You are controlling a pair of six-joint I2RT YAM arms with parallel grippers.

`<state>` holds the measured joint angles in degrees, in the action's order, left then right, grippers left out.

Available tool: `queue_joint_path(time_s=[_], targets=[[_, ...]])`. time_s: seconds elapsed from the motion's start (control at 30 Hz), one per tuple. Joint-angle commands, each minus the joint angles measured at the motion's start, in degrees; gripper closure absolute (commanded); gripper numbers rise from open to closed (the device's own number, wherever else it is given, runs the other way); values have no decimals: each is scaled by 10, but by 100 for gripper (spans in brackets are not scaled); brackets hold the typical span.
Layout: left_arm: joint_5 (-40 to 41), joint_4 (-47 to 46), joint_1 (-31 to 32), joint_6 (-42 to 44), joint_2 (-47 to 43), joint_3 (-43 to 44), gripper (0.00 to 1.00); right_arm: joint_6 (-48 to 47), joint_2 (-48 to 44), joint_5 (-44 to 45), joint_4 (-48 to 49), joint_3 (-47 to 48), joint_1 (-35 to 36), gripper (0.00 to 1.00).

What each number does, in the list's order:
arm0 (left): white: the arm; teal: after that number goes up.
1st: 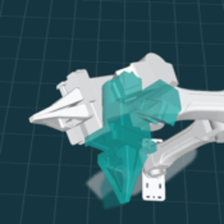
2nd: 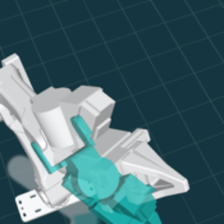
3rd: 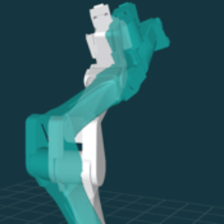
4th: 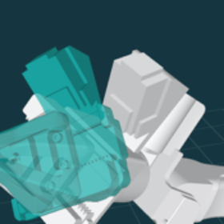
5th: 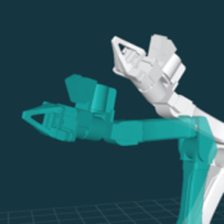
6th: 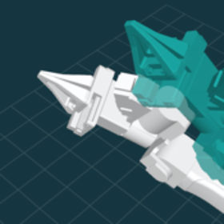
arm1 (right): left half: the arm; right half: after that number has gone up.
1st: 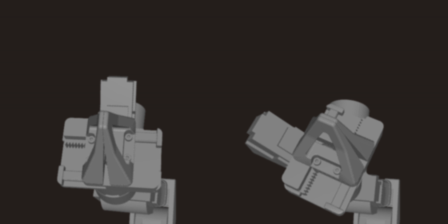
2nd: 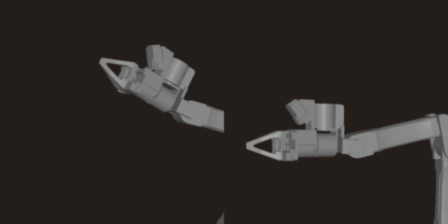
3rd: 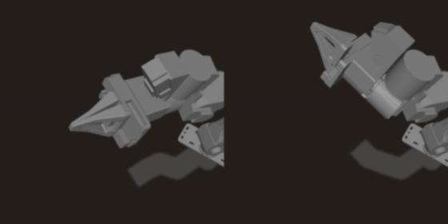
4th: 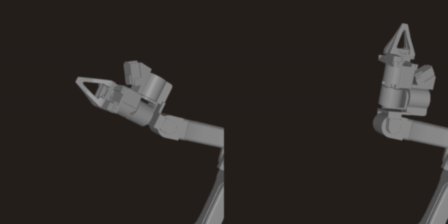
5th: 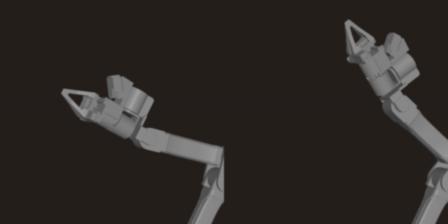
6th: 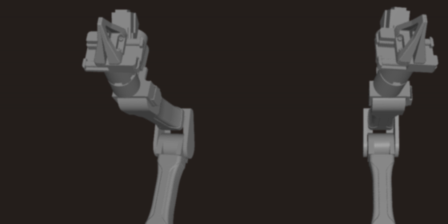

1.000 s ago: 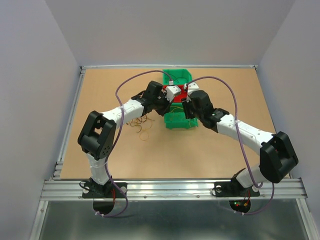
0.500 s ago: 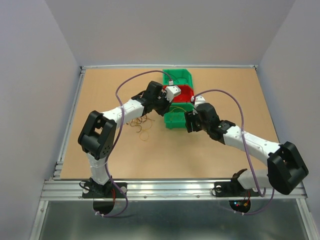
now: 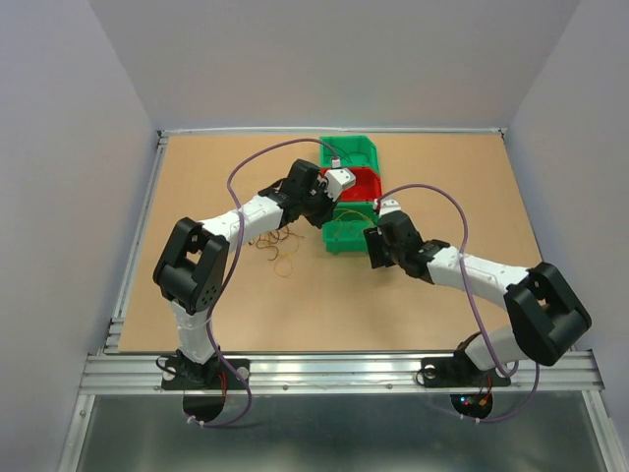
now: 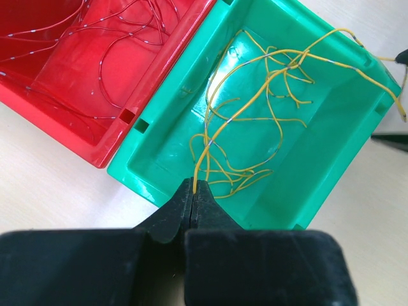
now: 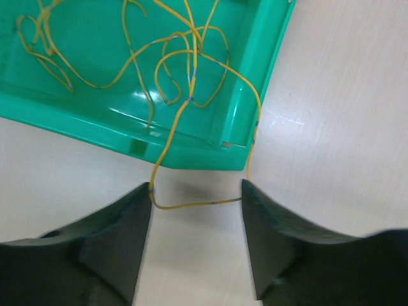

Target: Untangle the cables

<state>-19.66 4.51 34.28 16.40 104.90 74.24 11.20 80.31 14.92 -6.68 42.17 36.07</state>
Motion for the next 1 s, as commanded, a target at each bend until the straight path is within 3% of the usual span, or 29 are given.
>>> queue_joint_path(time_s=[0.0,0.03,0.1,0.2,0.43,0.6,0.83,0.97], targets=[[0,-8,-3,-1,-9,12,100,-9,12,45,27,24,5,45],[1,-9,-3,-1,-8,13,100,-9,12,43,28,24,6,64],[0,-8,-3,-1,-7,13,100,-9,2,29,32,16,5,85],[1,-9,-4,-1,-6,14,100,-12,-24,12,33,10,6,100],[1,-7,-3,-1,-5,15,100,-25,-59,-3,28,28,8,99],[-4,-6,-3,-1,-2,16,100,-64,-51,-30,22,107,7,99],[-5,-6,-4,1,2,18,100,-107,33,-168,21,205,-13,99],[-6,-6,-4,1,0,16,100,-107,69,-249,31,210,-36,99]])
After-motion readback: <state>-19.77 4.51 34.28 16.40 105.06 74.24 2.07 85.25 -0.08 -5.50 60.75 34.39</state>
